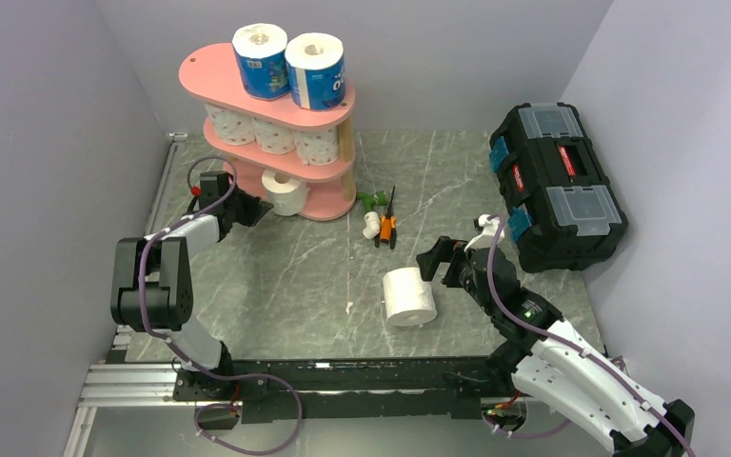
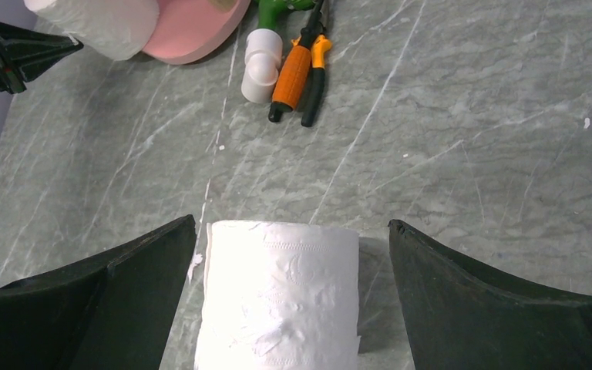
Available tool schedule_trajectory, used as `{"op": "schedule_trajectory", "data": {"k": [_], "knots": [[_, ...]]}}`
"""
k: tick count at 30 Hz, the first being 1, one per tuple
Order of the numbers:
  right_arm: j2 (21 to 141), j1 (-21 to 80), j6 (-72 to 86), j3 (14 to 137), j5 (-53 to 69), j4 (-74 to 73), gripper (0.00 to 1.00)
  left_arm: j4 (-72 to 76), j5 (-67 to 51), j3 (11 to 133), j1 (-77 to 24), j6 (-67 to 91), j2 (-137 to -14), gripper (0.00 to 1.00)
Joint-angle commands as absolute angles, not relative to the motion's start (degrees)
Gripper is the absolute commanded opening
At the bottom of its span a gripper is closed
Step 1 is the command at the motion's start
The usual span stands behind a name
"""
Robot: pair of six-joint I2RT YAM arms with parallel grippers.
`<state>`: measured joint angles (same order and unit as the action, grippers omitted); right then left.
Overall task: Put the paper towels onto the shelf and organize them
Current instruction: Adjust the paper towel on the shelf.
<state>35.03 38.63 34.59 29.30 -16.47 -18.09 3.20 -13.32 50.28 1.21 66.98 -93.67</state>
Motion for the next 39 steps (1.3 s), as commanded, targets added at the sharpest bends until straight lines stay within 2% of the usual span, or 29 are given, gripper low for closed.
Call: {"op": "schedule_trajectory", "data": {"k": [1,25,33,39], "knots": [[34.60,38.78,34.02,30.87,-17.34,-16.85,0.98,6.79,-13.89,53.97,0.50,67.25,-94.97,0.00],[35.06,38.75,33.75,31.42,-18.03,-17.51,0.98,7.75,-13.94,59.80,-2.81,67.79,-100.10,0.00],[35.46,38.75,33.83,31.57,-17.93,-17.14,0.98,7.13,-13.21,57.23,-2.04,66.74,-94.75,0.00],[35.26,38.76,33.84,31.44,-17.55,-16.88,0.98,7.00,-12.22,51.06,-1.25,66.44,-85.90,0.00]]}}
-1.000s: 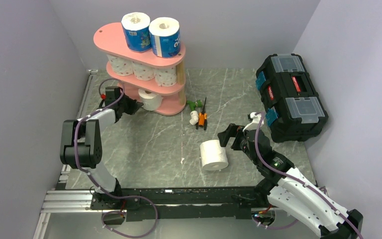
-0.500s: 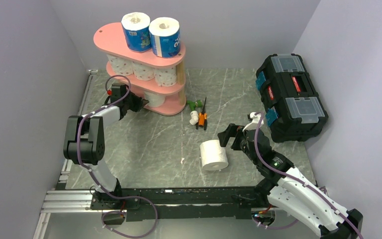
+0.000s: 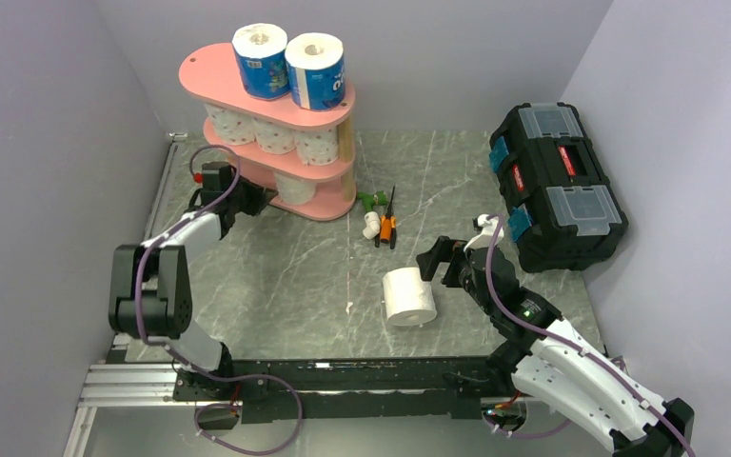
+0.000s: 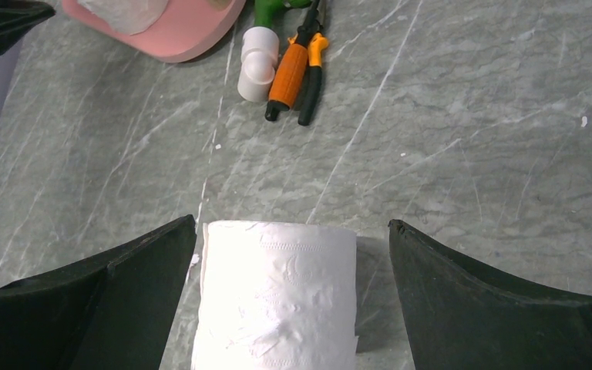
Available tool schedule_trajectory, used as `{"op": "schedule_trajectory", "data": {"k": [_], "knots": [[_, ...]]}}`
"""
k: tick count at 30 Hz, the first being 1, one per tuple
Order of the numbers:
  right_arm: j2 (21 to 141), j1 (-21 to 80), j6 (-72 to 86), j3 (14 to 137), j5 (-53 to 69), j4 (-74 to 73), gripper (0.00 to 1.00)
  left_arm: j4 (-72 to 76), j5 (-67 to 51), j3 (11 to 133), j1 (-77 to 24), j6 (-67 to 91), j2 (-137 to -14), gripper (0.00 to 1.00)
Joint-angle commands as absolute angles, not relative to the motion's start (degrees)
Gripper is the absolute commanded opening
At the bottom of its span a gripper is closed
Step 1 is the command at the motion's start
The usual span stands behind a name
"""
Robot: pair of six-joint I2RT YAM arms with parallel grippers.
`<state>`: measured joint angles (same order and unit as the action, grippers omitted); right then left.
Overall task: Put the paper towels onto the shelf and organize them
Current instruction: Adjust the paper towel on the shelf, then move the paper towel to the center of the board.
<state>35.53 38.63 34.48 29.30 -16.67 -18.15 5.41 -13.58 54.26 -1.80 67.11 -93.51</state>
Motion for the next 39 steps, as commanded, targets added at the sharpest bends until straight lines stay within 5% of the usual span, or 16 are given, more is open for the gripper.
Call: {"op": "schedule_trajectory", "data": {"k": [1,11,18,23,33,36,39], "knots": [[35.25,38.76,33.86,31.52,-17.45,-16.83,0.98,6.79,-11.98,49.97,-1.28,66.18,-83.95,0.00],[34.72,38.76,34.50,31.72,-16.26,-16.40,0.98,-6.89,-5.79,41.48,-4.46,59.12,-62.02,0.00],[33.53,38.70,34.02,32.67,-17.15,-17.01,0.99,-16.31,2.72,37.35,-15.91,47.35,-46.35,0.00],[33.65,38.72,35.07,32.52,-20.07,-17.88,1.00,-23.87,7.50,34.30,-22.94,43.14,-37.33,0.10],[36.32,38.76,37.95,33.41,-16.29,-20.41,1.00,-19.33,13.12,33.44,-49.95,38.71,-34.71,0.55],[35.60,38.73,39.18,33.07,-17.50,-21.19,1.00,-15.76,21.13,34.16,-56.75,39.79,-41.40,0.94],[34.98,38.70,39.82,32.75,-18.49,-22.36,1.00,-14.44,31.93,35.19,-63.10,37.14,-48.55,0.99]]}}
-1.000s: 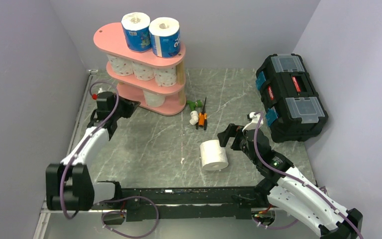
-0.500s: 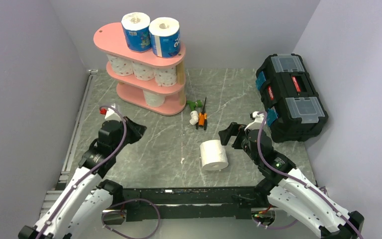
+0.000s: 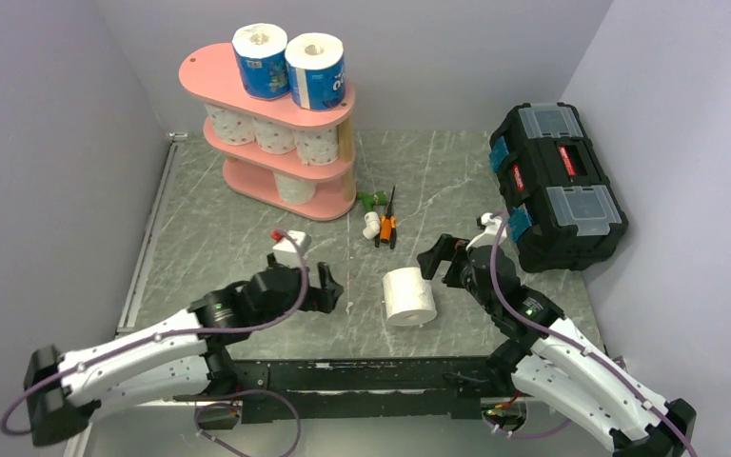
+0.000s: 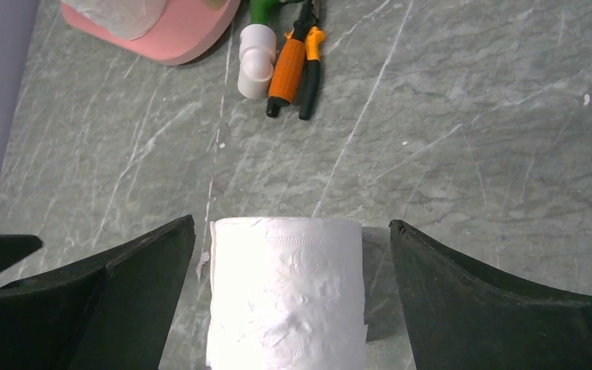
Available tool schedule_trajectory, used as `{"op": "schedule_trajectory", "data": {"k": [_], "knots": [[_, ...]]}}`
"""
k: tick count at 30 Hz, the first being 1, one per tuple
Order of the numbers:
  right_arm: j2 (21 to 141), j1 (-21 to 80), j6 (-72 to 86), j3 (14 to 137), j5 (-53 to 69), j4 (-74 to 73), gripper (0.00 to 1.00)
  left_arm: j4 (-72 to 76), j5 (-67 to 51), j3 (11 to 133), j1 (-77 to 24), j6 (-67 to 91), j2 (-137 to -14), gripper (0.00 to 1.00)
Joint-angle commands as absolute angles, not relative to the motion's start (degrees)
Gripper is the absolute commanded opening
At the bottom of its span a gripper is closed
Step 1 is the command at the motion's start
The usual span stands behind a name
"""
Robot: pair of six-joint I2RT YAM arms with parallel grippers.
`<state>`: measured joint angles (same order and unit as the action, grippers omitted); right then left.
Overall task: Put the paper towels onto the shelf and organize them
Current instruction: Move the paper towel to the center of the board.
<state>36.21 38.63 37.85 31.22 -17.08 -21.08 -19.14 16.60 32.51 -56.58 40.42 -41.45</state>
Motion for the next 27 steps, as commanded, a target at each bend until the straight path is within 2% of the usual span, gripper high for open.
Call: {"op": "schedule_trajectory", "data": {"k": [1,4,8,14,21,27], "knots": [[34.61,38.75,40.03,32.65,-18.74,-22.71,1.00,-13.51,34.85,35.64,-65.66,34.18,-50.46,0.99],[33.26,38.76,40.50,31.93,-19.47,-23.50,1.00,-7.25,40.94,35.04,-73.47,25.80,-53.14,0.99],[31.63,38.76,40.73,31.07,-20.03,-23.81,1.00,-7.55,37.99,37.03,-75.88,22.15,-54.55,0.99],[30.65,38.74,40.61,30.39,-20.27,-24.42,1.00,6.58,36.34,31.00,-83.23,10.81,-52.72,0.99],[29.97,38.76,40.51,29.86,-20.38,-24.48,1.00,13.25,45.21,33.17,-90.08,4.50,-65.65,0.99],[28.39,38.80,40.52,29.32,-20.62,-24.96,1.00,20.63,43.89,34.60,-90.41,2.44,-73.77,0.99]]}}
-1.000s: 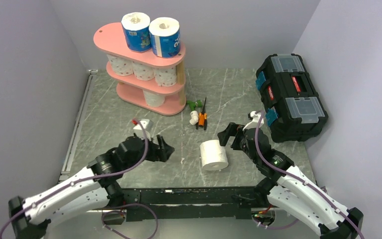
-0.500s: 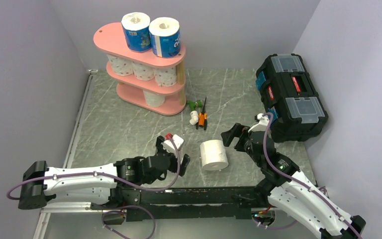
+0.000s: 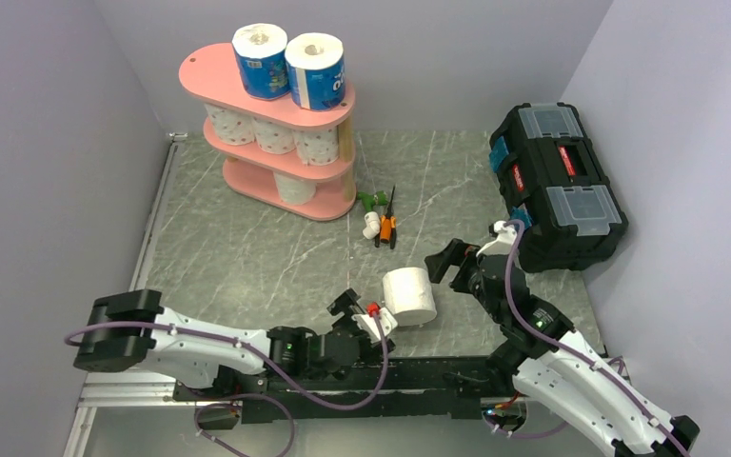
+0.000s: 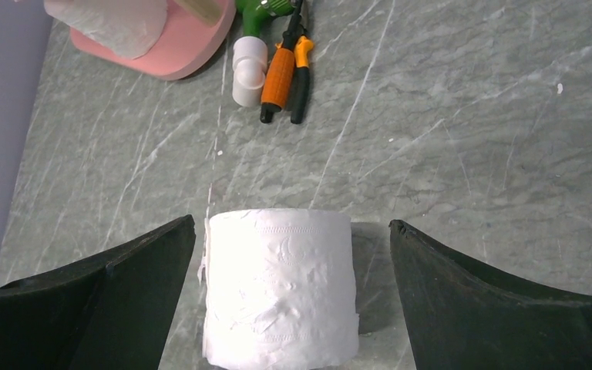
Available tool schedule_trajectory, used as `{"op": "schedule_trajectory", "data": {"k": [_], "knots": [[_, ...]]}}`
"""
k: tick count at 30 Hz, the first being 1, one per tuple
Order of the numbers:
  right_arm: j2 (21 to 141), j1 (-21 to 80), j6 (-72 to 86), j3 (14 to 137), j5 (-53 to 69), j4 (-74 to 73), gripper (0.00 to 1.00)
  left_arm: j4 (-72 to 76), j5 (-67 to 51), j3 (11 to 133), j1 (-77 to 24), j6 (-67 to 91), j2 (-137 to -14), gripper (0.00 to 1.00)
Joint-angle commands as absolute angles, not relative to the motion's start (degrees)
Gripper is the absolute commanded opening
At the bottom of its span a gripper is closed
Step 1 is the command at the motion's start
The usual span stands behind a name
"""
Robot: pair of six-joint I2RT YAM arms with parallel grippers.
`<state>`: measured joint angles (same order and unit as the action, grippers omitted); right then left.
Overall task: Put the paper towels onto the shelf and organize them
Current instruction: Move the paper towel to the center of the board.
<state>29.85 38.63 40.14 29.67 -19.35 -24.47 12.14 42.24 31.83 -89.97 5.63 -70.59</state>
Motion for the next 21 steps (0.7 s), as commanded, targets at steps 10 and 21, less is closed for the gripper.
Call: {"op": "schedule_trajectory", "data": {"k": [10,21], "knots": [[28.49,38.68,39.82,29.71,-21.35,-25.79,1.00,29.15,43.25,39.55,-90.38,0.70,-85.88,0.99],[27.23,38.76,40.03,29.60,-21.36,-26.97,1.00,30.66,46.14,44.85,-88.37,-1.01,-96.46,0.99]]}}
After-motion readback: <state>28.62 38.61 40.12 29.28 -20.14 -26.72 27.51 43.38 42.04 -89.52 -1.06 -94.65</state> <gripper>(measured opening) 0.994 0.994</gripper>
